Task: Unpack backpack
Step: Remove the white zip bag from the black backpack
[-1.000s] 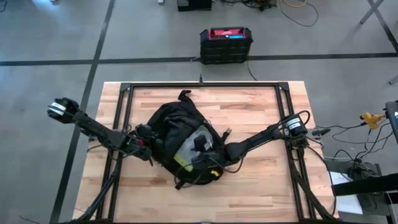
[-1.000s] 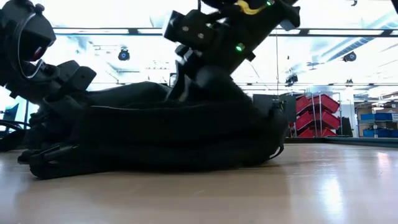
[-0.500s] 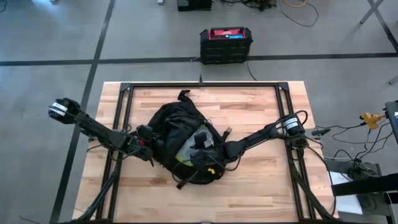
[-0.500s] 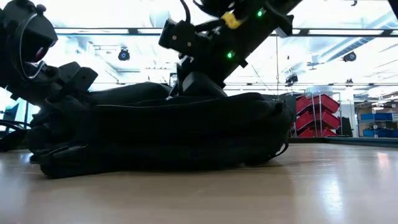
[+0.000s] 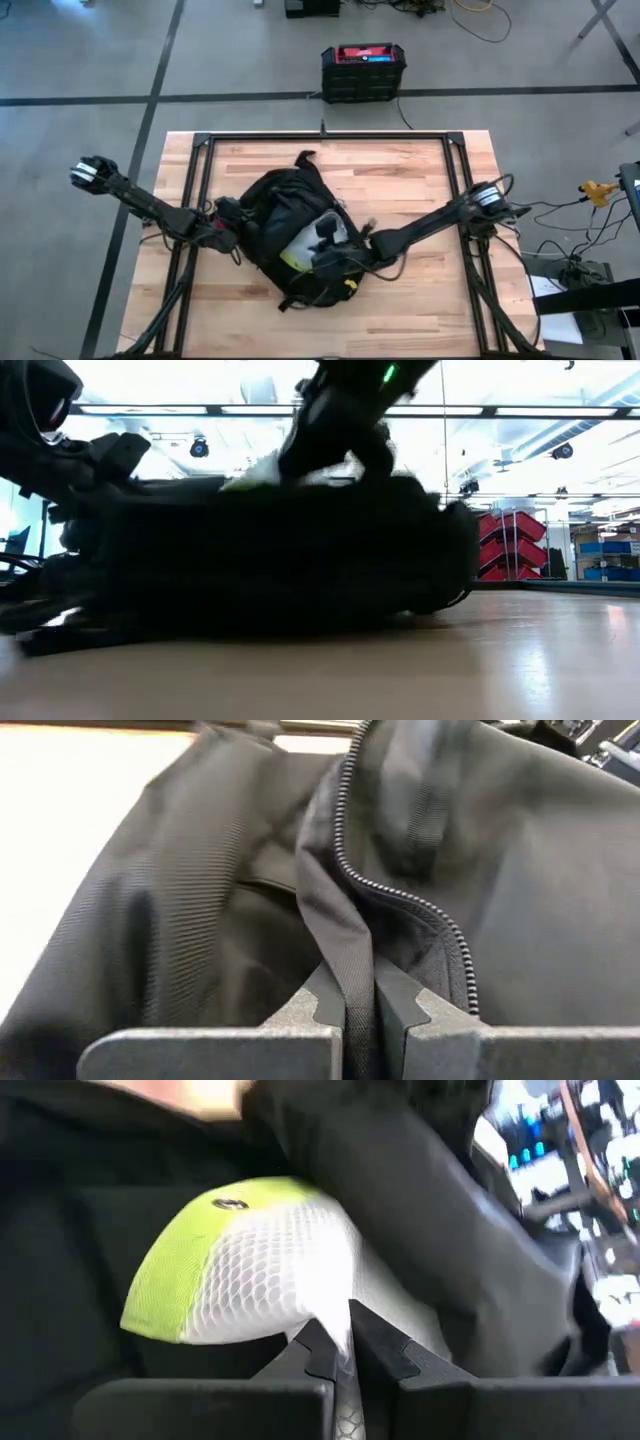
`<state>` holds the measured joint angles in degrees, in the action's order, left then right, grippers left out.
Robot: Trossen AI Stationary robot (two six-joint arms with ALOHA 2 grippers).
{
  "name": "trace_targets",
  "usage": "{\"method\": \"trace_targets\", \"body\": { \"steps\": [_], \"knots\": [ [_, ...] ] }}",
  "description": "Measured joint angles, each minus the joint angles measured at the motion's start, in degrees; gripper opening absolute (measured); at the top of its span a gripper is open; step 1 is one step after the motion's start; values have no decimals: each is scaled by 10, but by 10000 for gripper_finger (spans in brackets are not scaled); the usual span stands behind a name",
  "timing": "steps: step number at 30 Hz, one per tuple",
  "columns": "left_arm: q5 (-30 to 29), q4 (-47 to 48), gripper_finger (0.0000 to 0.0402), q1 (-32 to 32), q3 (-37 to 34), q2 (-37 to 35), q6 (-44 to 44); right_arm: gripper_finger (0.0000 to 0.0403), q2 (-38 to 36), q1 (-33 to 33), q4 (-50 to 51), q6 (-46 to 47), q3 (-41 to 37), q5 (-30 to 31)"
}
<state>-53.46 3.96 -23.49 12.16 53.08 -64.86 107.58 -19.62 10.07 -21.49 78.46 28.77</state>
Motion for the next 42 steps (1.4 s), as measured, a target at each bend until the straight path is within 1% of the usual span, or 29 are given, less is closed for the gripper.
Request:
{"method": "trace_targets", "body": {
  "steps": [4,10,12,18,24,28,34,36,39,41,42],
  "knots": [
    [-3,3,0,0,-4,-2,-18,0,-54,-18,15,5,0,-31],
    [-11,-13,0,0,-4,25,-32,0,-119,-29,20,-2,0,-29],
    [-13,-17,0,0,-4,34,-35,0,-136,-29,18,-5,0,7],
    [-17,-12,0,1,-4,45,-44,0,-193,-28,41,-40,-5,182],
    [-17,17,0,1,-5,44,-48,0,-261,-28,105,-33,-5,311],
    [-17,21,0,1,-5,44,-49,0,-307,-27,200,9,-6,382],
    [-17,21,0,1,-4,41,-49,0,-373,-26,373,111,-7,484],
    [-22,22,0,1,-1,40,-48,0,-395,-26,407,144,-7,505],
    [-37,21,0,1,6,38,-45,0,-420,-26,429,162,-7,508],
    [-48,21,0,1,11,37,-38,0,-428,-26,435,164,-9,501],
    [-53,21,0,1,13,37,-34,0,-430,-26,437,164,-10,487]
  ]
}}
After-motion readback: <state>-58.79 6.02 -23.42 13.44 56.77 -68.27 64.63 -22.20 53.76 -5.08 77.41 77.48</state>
